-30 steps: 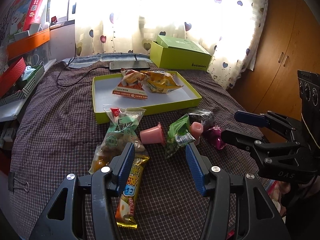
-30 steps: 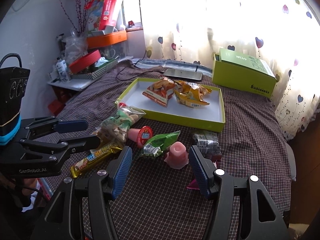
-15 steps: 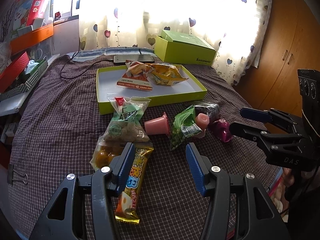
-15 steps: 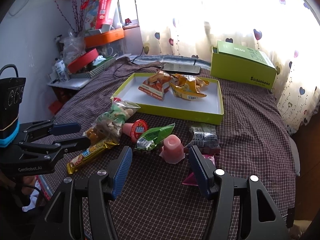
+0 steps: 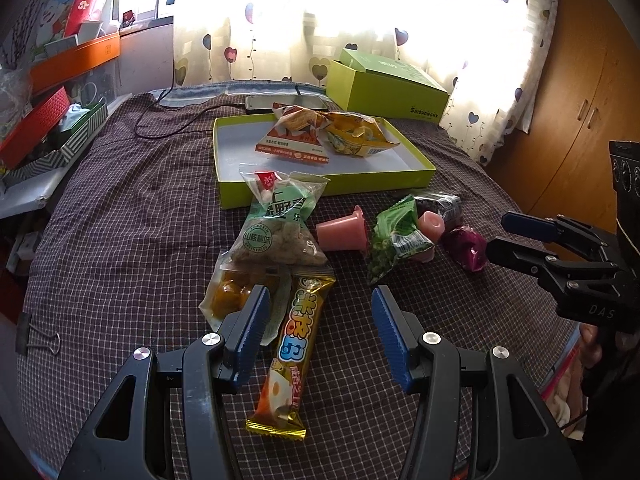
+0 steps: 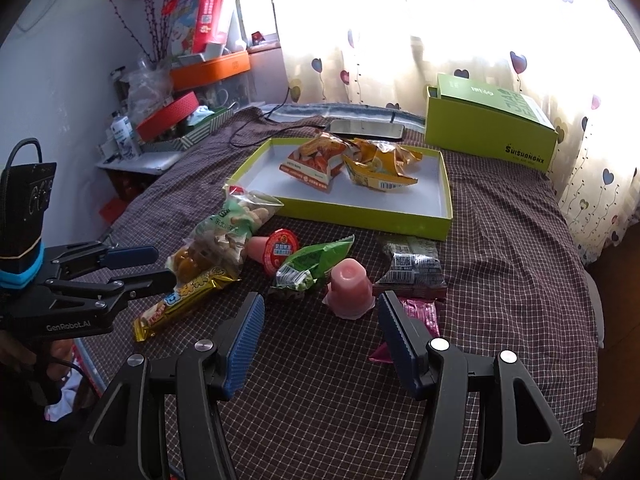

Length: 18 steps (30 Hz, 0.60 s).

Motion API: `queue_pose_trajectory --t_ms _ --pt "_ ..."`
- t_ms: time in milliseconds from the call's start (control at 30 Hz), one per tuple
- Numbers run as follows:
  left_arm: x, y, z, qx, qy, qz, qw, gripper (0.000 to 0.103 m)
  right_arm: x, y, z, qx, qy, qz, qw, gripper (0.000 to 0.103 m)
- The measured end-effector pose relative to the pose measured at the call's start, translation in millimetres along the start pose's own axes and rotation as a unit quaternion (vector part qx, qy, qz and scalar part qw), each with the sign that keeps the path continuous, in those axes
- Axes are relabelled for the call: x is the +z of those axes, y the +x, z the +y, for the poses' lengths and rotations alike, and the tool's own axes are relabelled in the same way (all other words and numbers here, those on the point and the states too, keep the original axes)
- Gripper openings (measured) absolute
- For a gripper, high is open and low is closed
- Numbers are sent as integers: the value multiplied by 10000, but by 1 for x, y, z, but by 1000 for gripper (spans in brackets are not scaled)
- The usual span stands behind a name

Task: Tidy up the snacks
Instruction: 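Move both tools back over the remaining snacks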

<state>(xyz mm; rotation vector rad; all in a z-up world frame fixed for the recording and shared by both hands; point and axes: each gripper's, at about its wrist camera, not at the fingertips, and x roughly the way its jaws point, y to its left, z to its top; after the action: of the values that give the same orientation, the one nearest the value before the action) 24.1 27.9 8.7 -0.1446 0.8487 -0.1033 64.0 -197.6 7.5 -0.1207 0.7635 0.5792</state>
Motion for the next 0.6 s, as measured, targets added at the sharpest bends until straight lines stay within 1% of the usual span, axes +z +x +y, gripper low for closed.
queue_pose_trajectory --t_ms 267,600 --pt "-7 11 10 27 -59 190 9998 54 0 9 -1 -21 39 109 9999 59" --pt "0 17 31 108 -225 151 9996 54 6 22 -4 -18 87 192 9998 59"
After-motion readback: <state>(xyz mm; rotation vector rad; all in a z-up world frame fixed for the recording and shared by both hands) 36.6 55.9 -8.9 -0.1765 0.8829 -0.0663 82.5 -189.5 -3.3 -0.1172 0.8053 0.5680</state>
